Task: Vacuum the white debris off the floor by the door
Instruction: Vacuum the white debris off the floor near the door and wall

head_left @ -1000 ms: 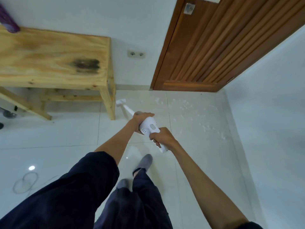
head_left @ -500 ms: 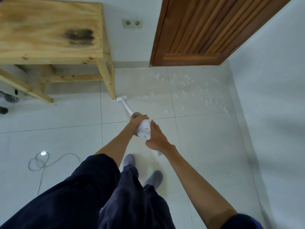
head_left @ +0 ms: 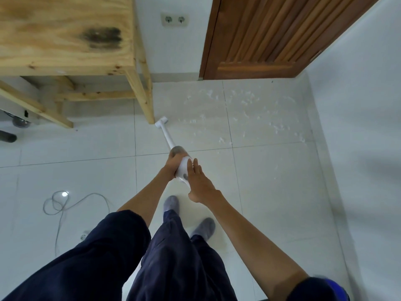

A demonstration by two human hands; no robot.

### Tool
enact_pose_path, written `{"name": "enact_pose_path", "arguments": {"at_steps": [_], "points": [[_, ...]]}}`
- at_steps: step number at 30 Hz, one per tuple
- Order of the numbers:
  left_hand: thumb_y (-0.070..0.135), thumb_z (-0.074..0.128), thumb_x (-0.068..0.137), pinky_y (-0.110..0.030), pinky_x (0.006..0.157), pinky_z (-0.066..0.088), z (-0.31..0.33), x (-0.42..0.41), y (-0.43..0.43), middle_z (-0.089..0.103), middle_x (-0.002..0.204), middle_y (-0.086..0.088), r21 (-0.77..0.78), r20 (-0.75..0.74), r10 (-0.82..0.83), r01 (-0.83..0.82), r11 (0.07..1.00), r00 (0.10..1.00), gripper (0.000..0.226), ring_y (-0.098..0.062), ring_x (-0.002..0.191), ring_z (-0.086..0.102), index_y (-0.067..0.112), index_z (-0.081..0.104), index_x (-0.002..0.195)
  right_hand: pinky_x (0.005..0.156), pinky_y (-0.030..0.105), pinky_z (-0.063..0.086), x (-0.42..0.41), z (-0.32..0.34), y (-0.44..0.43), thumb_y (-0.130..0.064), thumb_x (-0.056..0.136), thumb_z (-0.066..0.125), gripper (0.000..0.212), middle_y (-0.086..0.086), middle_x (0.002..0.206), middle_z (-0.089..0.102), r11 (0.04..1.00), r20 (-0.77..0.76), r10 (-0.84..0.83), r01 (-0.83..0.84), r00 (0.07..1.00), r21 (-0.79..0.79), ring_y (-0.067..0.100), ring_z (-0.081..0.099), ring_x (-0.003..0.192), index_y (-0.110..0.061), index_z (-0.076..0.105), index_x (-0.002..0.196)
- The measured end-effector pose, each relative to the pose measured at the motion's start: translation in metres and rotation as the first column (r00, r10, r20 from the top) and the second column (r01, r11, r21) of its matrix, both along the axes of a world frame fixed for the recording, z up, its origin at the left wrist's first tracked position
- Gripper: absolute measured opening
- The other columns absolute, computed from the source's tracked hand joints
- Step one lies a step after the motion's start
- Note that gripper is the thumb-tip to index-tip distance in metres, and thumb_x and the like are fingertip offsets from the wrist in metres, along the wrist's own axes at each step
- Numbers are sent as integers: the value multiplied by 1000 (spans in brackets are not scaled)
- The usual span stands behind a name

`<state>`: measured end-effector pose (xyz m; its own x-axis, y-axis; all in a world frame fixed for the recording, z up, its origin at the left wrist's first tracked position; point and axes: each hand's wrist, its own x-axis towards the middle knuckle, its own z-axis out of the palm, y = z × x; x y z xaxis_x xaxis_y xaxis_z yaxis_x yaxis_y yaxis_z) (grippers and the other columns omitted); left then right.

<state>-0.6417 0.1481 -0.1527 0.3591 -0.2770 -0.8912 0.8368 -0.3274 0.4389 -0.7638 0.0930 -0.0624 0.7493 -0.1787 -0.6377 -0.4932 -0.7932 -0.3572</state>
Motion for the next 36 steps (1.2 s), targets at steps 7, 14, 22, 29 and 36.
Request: {"name": "enact_pose_path", "arguments": {"at_steps": [7, 14, 22, 29, 36], "points": [[49, 58, 87, -45, 99, 51, -19, 6, 9, 47, 143, -15, 84, 138, -256, 246, 966, 957, 67, -31, 116, 57, 31, 35, 147, 122, 40, 12, -7, -8, 7, -4, 90, 62, 99, 20, 161, -16, 978, 15, 160, -157, 987, -141, 35, -2, 150, -4, -15, 153], [29, 50, 102, -40, 118, 27, -11, -5, 0, 34, 151, -17, 227, 330, -499, 446, 866, 801, 50, -35, 144, 32, 5, 42, 145, 122, 38, 17, -18, -14, 0, -4, 88, 65, 103, 15, 162, -16, 995, -20, 81, -82, 997, -62, 31, -2, 151, -3, -15, 153], [55, 57, 85, -47, 122, 24, -16, -16, -8, 28, 160, -11, 275, 380, -622, 558, 783, 684, 78, -31, 151, 23, 10, 44, 148, 97, 33, 48, -22, -15, -15, -2, 86, 63, 108, 5, 162, -18, 975, -144, -165, 183, 976, 125, 36, 42, 133, -14, -20, 153], [40, 83, 72, -36, 60, 56, -6, -18, -9, 58, 126, -12, 45, -24, -88, 89, 995, 996, 83, -31, 98, 65, 43, 35, 140, 97, 41, 49, -15, -19, -21, -8, 84, 62, 106, 10, 161, 6, 935, -191, -246, 284, 950, 211, 34, 49, 124, -16, -19, 152], [26, 84, 71, -43, 67, 60, -6, -12, -4, 68, 115, -14, -17, -117, 50, -52, 999, 992, 84, -34, 91, 70, 41, 39, 140, 104, 47, 45, -10, -13, -11, -50, 92, 52, 89, 6, 161, 14, 890, -107, -357, 373, 928, 262, 30, 43, 133, -19, -4, 154]]}}
